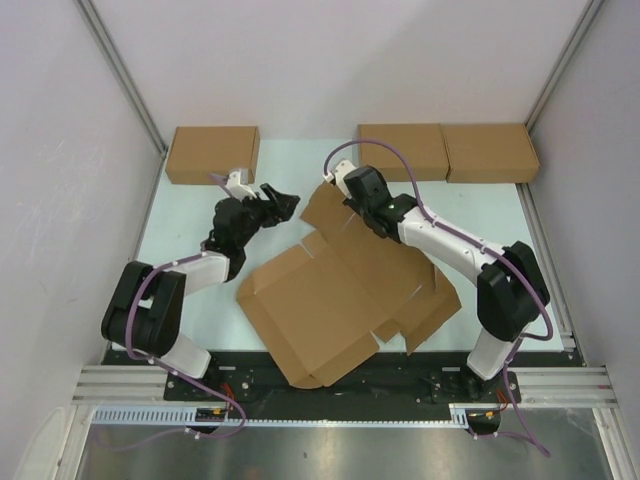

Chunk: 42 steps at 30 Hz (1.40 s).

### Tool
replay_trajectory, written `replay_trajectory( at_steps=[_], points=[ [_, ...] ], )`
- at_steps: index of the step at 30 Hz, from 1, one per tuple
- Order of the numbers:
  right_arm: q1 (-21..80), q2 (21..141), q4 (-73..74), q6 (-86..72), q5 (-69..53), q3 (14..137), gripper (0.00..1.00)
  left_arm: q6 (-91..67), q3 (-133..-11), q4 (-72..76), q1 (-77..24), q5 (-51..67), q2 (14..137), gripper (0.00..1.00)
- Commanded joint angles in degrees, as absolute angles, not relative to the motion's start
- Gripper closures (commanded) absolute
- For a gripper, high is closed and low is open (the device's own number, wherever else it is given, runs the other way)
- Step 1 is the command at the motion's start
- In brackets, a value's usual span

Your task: Fold the paper box

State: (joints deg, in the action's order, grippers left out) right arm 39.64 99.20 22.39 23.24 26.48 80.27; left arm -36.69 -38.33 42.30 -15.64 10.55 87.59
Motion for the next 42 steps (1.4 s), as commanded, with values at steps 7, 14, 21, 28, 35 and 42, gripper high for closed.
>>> replay_trajectory(
  at_steps=[7,14,21,28,35,42],
  points=[
    [45.4,93.5,15.4,28.6,37.9,75.3,1.00,-39.0,-36.8,44.3,-19.6,2.1,89.3,0.20],
    [49.8,93.8,7.5,33.4,45.7,70.9,1.00,-36.4,-37.0,46.5,-19.2,-1.8,88.9,0.19],
    [50.3,92.8,9.7,30.9,42.4,70.5,1.00,-38.7,-38.3,46.6,-17.8,2.5,90.1,0.19],
    [50.0,90.1,11.6,28.7,36.5,70.4,1.00,-42.6,-33.8,57.0,-18.5,7.7,87.8,0.20],
    [49.6,87.4,13.4,25.9,33.1,70.1,1.00,-42.8,-32.9,67.9,-19.6,16.0,86.1,0.24],
    [48.9,87.0,16.3,24.3,28.0,70.1,1.00,-25.5,-26.2,80.9,-24.1,16.2,84.3,0.23]
  ],
)
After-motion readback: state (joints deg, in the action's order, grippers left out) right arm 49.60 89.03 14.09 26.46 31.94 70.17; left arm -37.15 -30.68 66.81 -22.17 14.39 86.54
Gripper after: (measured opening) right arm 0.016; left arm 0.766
